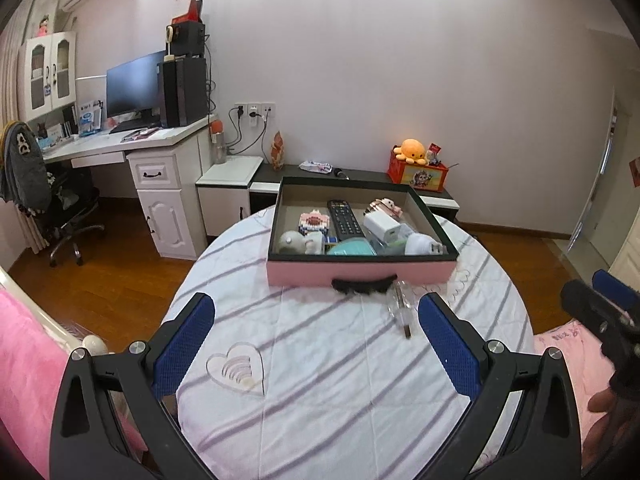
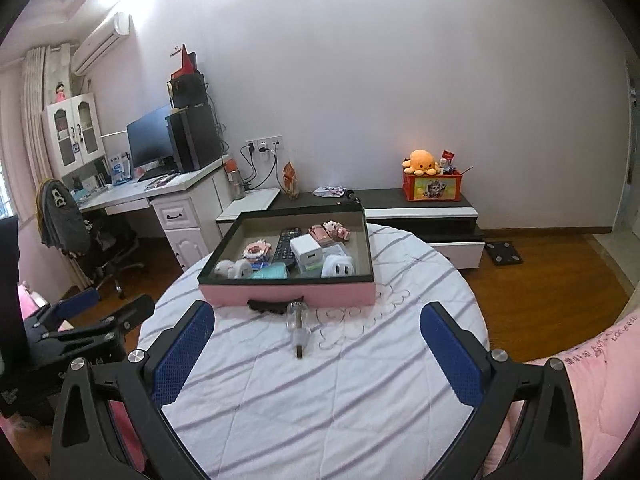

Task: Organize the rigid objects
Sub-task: 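Withdraw both tools from the pink box back over the table, then move the right tool to the clear glass bottle and close on it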

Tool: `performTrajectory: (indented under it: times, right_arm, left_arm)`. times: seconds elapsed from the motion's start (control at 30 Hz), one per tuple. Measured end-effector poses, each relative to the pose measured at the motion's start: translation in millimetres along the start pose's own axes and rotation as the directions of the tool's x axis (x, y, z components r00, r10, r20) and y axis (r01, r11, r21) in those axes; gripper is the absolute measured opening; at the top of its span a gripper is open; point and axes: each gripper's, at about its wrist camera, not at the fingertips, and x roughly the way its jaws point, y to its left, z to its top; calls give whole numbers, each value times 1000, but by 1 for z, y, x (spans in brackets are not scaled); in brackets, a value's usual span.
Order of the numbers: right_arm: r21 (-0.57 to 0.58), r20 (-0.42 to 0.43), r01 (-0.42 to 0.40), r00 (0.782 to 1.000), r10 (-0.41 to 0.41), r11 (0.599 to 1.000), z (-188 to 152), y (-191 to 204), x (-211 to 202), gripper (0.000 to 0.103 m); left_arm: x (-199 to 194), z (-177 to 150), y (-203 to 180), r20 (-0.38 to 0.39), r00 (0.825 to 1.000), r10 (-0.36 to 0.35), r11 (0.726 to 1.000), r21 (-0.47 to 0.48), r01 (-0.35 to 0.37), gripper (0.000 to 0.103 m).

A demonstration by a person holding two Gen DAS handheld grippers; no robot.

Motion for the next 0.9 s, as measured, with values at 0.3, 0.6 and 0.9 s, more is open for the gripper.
performTrajectory:
  times: [0.3,0.6,0.9]
  right_arm:
    - [-9,-3,6,1000,-6,1000,-21,8,-24,103]
    - [-22,3,11,1000,-11,1000,-22,12,-31,103]
    - [-38,-37,14,999,-16,999,-22,12,-15,103]
  left_arm:
    - [-32,-14,-3,12,1000,4,1000,7,-4,103]
    - [-41,-18,-2,21,1000,-3,1000,-5,3,103]
    - [-27,-19,5,-7,1000,2,1000,-28,-2,103]
